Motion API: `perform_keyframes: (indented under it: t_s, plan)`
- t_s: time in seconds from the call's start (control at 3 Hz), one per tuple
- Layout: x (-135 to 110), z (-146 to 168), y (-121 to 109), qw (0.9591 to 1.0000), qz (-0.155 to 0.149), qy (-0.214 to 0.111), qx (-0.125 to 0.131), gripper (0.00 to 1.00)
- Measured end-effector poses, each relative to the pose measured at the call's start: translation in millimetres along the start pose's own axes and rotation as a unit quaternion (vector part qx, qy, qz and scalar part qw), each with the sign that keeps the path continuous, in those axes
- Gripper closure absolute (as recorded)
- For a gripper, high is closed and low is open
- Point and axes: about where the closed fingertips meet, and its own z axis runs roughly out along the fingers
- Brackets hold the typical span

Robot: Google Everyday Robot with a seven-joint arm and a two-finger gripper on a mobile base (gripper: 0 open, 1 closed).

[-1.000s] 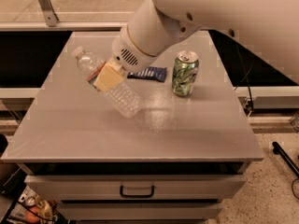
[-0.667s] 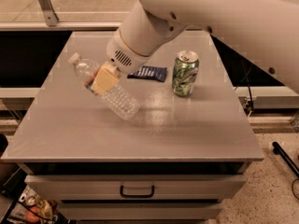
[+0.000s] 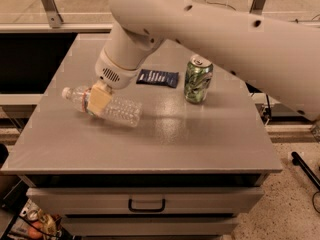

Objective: Knock water bottle over

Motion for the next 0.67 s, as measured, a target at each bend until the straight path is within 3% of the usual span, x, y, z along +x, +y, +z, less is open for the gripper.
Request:
perform_keyframes:
  t_s: [0.67]
  plan:
    - [-6.5, 26.3, 10.7, 0.9999, -0.011, 0.01, 0.0, 1.0]
